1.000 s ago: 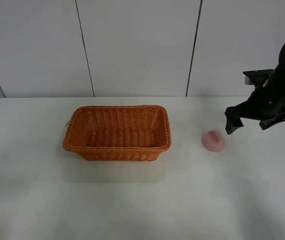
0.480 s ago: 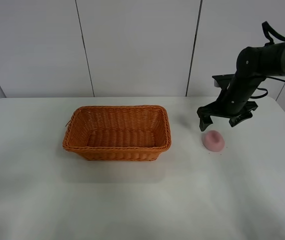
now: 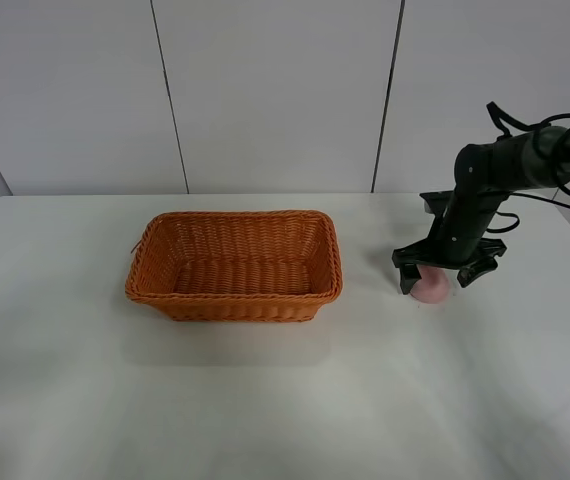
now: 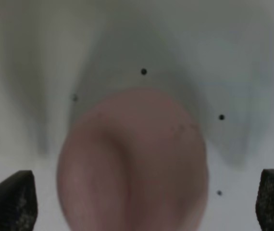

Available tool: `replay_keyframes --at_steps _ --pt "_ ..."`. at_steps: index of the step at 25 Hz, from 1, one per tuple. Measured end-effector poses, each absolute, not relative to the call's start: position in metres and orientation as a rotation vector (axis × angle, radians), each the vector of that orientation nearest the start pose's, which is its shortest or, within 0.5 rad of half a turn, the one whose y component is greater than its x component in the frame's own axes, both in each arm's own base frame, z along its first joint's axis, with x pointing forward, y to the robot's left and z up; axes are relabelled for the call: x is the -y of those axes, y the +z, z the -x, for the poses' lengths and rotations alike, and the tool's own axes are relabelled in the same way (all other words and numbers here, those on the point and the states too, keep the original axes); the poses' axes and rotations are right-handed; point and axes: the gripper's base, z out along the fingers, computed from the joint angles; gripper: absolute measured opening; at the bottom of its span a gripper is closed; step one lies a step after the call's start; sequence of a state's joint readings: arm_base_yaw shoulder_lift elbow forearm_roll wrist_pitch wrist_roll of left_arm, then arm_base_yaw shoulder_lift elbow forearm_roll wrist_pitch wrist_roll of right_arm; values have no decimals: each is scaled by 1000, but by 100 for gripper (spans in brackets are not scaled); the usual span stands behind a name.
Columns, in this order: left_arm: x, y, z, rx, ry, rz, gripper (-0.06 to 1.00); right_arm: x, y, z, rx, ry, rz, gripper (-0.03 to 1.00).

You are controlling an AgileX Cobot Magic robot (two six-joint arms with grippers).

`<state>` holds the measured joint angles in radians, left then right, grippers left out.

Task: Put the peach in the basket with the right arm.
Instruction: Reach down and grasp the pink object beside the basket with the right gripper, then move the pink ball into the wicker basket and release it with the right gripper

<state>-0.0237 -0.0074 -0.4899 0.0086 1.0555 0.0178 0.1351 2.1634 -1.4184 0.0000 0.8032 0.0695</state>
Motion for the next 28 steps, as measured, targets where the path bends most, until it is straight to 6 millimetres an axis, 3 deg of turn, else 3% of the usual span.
replay_keyframes --at_steps 3,5,10,12,17,25,28 --pt "-1 275 5 -2041 7 -42 99 -56 105 -409 -3031 17 99 67" --pt "-1 275 5 -2041 7 -42 99 -56 105 -409 -3025 18 99 57" --pt "-1 275 5 -2041 7 -42 99 -56 108 -410 -3014 20 99 8" --pt "-1 275 5 -2041 7 -42 99 -56 113 -411 -3006 21 99 0" --pt "-1 275 5 -2041 7 -42 99 -56 135 -409 -2969 26 97 0" --pt "-1 275 5 -2041 7 -42 99 -56 242 -419 -2832 28 152 0" --pt "-1 275 5 -2041 7 -42 99 -57 270 -423 -2819 27 158 0"
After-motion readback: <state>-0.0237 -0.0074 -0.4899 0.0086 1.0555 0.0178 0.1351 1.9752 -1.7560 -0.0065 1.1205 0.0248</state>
